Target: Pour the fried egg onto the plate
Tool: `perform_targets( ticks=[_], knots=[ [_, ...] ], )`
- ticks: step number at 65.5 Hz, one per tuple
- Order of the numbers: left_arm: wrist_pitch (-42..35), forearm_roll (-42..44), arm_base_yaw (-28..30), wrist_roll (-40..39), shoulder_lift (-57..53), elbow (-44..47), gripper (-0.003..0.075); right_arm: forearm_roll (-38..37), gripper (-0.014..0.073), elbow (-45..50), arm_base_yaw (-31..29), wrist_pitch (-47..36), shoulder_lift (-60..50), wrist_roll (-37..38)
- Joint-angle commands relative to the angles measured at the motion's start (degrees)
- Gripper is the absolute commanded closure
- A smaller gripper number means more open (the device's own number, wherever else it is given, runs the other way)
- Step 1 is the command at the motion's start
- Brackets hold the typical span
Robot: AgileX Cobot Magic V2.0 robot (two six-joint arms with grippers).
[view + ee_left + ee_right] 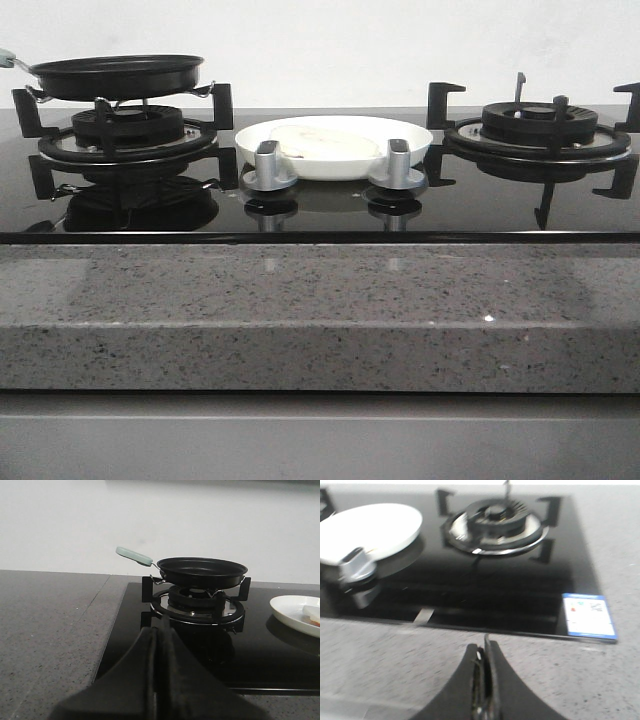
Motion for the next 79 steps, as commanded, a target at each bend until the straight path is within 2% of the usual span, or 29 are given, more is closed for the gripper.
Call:
perform_targets(
  ticks=[1, 25, 51, 79],
  knots=[
    [-4.8, -0.4, -0.5, 0.1, -0.8, 0.4, 0.0740, -0.8, 0.0700, 3.1, -1.5, -11.1, -2.5, -0.4],
    [-4.8, -0.4, -0.5, 0.1, -0.8, 0.4, 0.0740, -0.7, 0.0700, 16.8, -3.3, -21.7, -9.8, -0.4],
    [-4.8, -0.4, -0.5, 0.1, -0.8, 0.4, 0.0740, -0.7, 0.0700, 16.7, -4.1, -20.9, -10.2, -0.4],
    [-4.8, -0.4, -0.5, 0.1, -0.8, 0.4, 0.0740, -0.7, 0.0700, 16.7, -4.5, -24.4, -10.2, -0.4]
  ],
)
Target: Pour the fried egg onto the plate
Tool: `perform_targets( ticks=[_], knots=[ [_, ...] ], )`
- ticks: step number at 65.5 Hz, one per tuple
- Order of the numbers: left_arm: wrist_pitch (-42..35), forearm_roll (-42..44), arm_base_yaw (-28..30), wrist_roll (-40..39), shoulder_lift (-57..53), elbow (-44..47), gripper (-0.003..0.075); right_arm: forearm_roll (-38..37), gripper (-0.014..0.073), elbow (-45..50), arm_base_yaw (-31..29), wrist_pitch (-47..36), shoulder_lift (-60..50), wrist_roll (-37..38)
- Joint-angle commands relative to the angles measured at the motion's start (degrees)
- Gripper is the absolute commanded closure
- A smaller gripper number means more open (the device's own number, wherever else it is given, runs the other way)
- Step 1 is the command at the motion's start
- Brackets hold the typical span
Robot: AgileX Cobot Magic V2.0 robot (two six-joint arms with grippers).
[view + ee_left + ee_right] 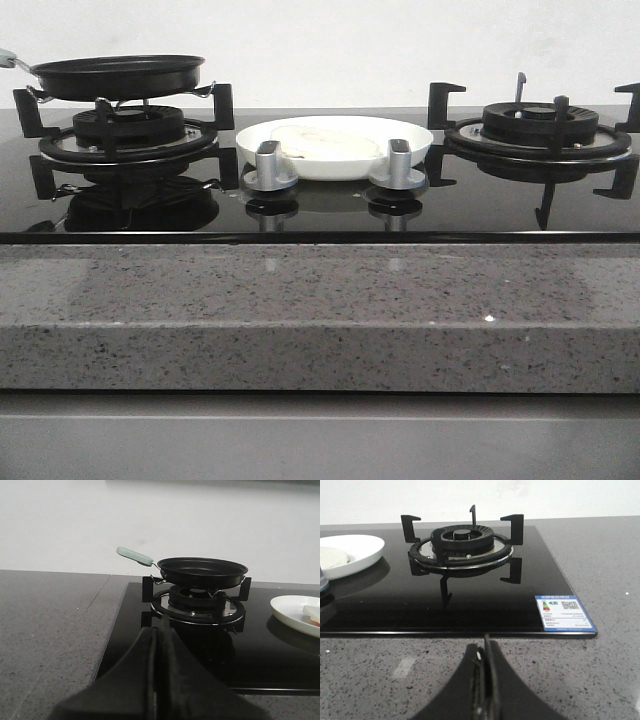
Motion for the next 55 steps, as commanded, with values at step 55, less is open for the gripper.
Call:
perform_targets(
  ticks=[55],
  knots=[
    [-4.8, -0.4, -0.5, 0.1, -0.8, 0.4, 0.0740, -0.6, 0.0700, -0.4, -0.2, -8.4, -1.2, -0.4]
  ],
)
